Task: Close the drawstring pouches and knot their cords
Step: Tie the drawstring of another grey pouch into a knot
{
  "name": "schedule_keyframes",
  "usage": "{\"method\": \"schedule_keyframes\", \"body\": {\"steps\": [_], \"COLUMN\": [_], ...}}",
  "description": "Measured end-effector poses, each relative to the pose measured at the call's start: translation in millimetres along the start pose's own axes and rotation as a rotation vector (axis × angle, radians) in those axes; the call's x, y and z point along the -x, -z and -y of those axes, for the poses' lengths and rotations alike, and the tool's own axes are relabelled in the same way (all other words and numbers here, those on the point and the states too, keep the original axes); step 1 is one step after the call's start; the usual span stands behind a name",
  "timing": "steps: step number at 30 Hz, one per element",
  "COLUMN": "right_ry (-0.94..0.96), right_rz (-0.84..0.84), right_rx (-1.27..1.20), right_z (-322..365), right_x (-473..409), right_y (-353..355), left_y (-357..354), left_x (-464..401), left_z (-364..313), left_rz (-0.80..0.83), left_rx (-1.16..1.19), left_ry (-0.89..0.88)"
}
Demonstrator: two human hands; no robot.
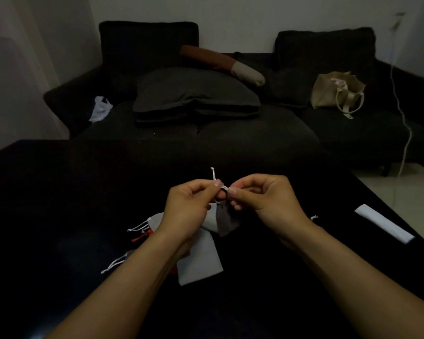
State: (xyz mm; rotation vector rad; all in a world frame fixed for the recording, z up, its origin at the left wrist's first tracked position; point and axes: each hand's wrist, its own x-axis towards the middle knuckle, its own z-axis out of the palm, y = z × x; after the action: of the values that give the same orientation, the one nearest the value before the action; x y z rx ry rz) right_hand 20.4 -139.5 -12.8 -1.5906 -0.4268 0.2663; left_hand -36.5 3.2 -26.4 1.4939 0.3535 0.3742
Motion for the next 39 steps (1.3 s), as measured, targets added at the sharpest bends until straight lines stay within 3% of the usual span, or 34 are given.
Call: {"method": "schedule_keyframes", "body": {"steps": [5,8,12,22,27,32,39], "right_ry": [0.063,0.017,0.012,-0.037,-0.124,-0.331,-0.414], "right_rz": [-0.004,0.047,0.018,0.017,0.104,0.231,0.111], "right_rx": [0.148,0.078,-0.003,0.081,-0.017,-0.272,-0.641], "right_z": [-4.3,-4.4,0.2,-1.6,-0.9,-0.3,-8.5], "right_x": [-2.8,-2.6,1.6,0.4,-1.3,-2.0,-2.0], "right_y": [-0.5,1.2,0.4,-2.4,1.1,-2.4,-10.9], "left_y": [1.9,2.5,2.7,4.8,4.2,4.3,0.5], "left_x": [-1.5,-1.4,2.9,5.0,7.6,3.2,6.0], "left_z": [1.0,-0.5,-4.7,-4.4,-4.2,-3.8,-2.9], "left_rz": [0.068,0.110,0.089,0.095,0.097,0.043,0.079], "left_rx": [0.071,0.104,0.088,-0.233,-0.249,-0.137,-0.054], "left_ry": [0.077,0.077,-0.032,-0.345,-0.433,-0.402,-0.369]}}
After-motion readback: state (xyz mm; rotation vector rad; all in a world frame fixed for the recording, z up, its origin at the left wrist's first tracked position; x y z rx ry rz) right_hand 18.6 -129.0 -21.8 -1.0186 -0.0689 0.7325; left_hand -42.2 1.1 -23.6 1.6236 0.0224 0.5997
